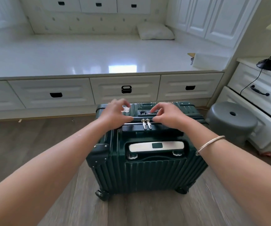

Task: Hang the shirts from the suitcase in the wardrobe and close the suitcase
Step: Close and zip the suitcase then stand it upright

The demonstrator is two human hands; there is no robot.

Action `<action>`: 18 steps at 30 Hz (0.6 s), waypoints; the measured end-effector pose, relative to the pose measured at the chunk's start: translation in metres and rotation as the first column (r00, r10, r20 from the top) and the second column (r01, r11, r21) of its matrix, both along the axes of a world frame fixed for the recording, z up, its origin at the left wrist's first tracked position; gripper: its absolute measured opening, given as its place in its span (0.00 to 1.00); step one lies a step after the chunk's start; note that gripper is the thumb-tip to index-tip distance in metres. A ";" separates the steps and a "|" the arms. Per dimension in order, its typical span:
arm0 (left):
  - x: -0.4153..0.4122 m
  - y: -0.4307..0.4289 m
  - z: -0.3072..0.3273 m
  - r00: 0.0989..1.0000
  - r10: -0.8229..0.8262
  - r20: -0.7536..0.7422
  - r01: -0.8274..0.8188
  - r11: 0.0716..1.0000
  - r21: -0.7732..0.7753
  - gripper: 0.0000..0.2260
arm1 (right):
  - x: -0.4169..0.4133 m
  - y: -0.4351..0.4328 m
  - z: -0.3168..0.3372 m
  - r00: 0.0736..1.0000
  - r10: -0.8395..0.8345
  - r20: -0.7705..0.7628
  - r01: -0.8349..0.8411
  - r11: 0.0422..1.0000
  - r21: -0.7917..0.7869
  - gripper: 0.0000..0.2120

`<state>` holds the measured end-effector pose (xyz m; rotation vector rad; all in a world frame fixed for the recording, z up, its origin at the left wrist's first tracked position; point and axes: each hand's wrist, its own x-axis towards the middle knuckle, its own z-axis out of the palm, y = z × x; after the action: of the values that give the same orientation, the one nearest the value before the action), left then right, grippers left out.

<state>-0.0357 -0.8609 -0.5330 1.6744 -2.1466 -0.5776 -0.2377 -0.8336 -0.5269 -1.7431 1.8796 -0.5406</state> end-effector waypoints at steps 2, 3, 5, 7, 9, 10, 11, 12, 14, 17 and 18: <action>-0.010 0.002 0.003 0.990 -0.107 -0.096 0.117 0.988 0.098 0.10 | 0.007 -0.001 0.002 0.995 0.100 0.001 -0.099 0.991 0.084 0.11; -0.014 0.001 0.003 0.986 -0.135 -0.093 0.146 0.982 0.119 0.07 | 0.007 -0.001 0.003 0.993 0.116 0.000 -0.115 0.988 0.107 0.11; -0.018 -0.004 0.004 0.983 -0.152 -0.103 0.168 0.969 0.181 0.05 | 0.006 -0.003 0.004 0.990 0.140 0.021 -0.142 0.979 0.144 0.12; -0.023 -0.011 0.008 0.974 -0.199 -0.104 0.221 0.938 0.268 0.07 | 0.004 -0.005 0.005 0.987 0.159 0.031 -0.162 0.973 0.164 0.13; -0.028 -0.018 0.010 0.964 -0.264 -0.039 0.263 0.912 0.316 0.09 | 0.005 -0.006 0.006 0.986 0.164 0.036 -0.168 0.969 0.180 0.12; -0.031 -0.020 0.011 0.959 -0.283 0.000 0.269 0.910 0.316 0.10 | 0.005 -0.007 0.007 0.987 0.159 0.036 -0.163 0.969 0.186 0.11; -0.034 -0.022 0.010 0.957 -0.290 0.030 0.267 0.913 0.309 0.10 | 0.006 -0.007 0.007 0.988 0.151 0.034 -0.155 0.969 0.191 0.11; -0.036 -0.023 0.009 0.956 -0.289 0.044 0.263 0.917 0.301 0.10 | 0.006 -0.008 0.006 0.989 0.142 0.033 -0.146 0.969 0.197 0.11; -0.036 -0.023 0.005 0.961 -0.274 0.036 0.253 0.926 0.280 0.10 | 0.007 -0.010 0.005 0.992 0.126 0.027 -0.129 0.971 0.203 0.11; -0.034 -0.020 -0.005 0.963 -0.241 -0.121 0.264 0.933 0.243 0.08 | 0.005 -0.012 0.004 0.992 0.111 0.055 -0.120 0.974 0.195 0.11; -0.034 -0.018 -0.008 0.955 -0.226 -0.194 0.268 0.935 0.231 0.08 | 0.004 -0.012 0.003 0.991 0.103 0.080 -0.116 0.975 0.191 0.11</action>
<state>-0.0699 -0.8794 -0.5410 1.4215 -2.2524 -1.0683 -0.2333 -0.8455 -0.5241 -1.6651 1.7147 -0.3568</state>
